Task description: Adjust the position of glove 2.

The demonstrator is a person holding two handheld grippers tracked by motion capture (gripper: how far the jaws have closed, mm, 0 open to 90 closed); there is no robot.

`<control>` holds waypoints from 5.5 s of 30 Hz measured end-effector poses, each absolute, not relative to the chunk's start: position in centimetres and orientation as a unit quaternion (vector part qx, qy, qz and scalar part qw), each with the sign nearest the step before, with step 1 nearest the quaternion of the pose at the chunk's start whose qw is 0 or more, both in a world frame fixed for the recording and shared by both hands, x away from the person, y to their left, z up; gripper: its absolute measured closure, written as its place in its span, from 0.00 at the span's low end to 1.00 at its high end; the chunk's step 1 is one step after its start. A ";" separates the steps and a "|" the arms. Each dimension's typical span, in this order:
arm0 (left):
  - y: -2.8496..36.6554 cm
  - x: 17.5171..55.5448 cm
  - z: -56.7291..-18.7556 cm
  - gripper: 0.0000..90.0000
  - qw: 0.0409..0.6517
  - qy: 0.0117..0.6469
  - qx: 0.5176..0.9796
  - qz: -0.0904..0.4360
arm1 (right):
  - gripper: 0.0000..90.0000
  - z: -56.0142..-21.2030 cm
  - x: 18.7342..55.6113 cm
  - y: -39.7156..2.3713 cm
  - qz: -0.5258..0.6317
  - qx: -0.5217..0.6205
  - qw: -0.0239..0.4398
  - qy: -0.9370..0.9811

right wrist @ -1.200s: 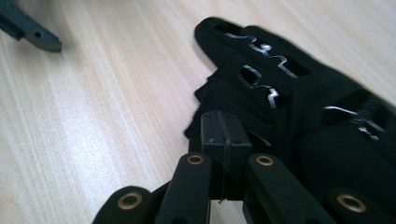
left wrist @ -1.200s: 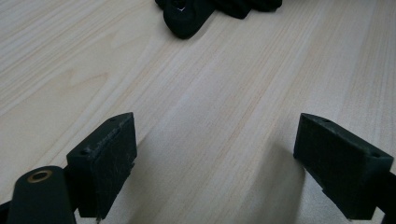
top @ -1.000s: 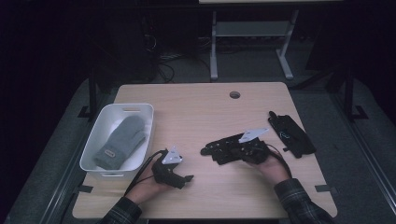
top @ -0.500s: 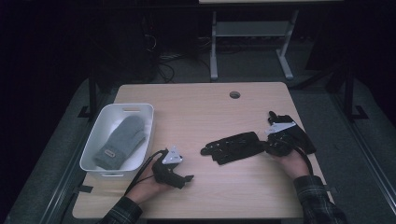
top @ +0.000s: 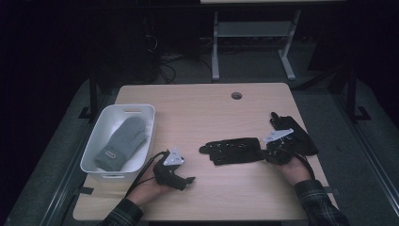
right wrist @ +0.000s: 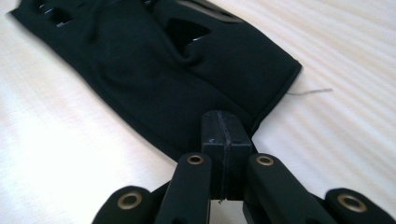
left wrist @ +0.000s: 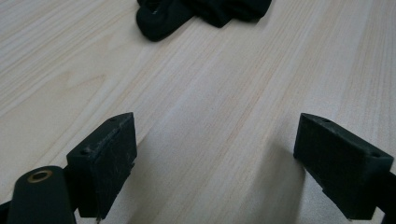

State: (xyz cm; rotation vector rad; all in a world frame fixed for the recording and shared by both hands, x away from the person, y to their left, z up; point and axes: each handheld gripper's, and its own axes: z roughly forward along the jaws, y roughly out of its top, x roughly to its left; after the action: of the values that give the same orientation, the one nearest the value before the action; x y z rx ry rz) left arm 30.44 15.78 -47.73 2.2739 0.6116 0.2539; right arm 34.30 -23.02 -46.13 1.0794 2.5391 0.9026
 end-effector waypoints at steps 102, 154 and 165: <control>15.8 30.5 -47.7 0.14 0.376 0.239 0.890 0.099 | 1.00 -44.0 34.4 -29.5 0.328 0.424 0.161 0.829; 15.8 30.5 -47.7 0.14 0.377 0.239 0.889 0.101 | 1.00 -45.8 32.4 -26.9 0.294 0.395 0.107 0.864; 15.8 30.5 -47.7 0.14 0.375 0.239 0.890 0.098 | 1.00 -43.6 35.4 -28.1 0.316 0.411 0.153 0.841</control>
State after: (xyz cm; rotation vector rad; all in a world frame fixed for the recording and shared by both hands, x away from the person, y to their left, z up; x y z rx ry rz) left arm 30.46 15.79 -47.69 2.2783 0.6115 0.2516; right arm 35.35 -28.10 -43.62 1.1798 2.4117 0.9075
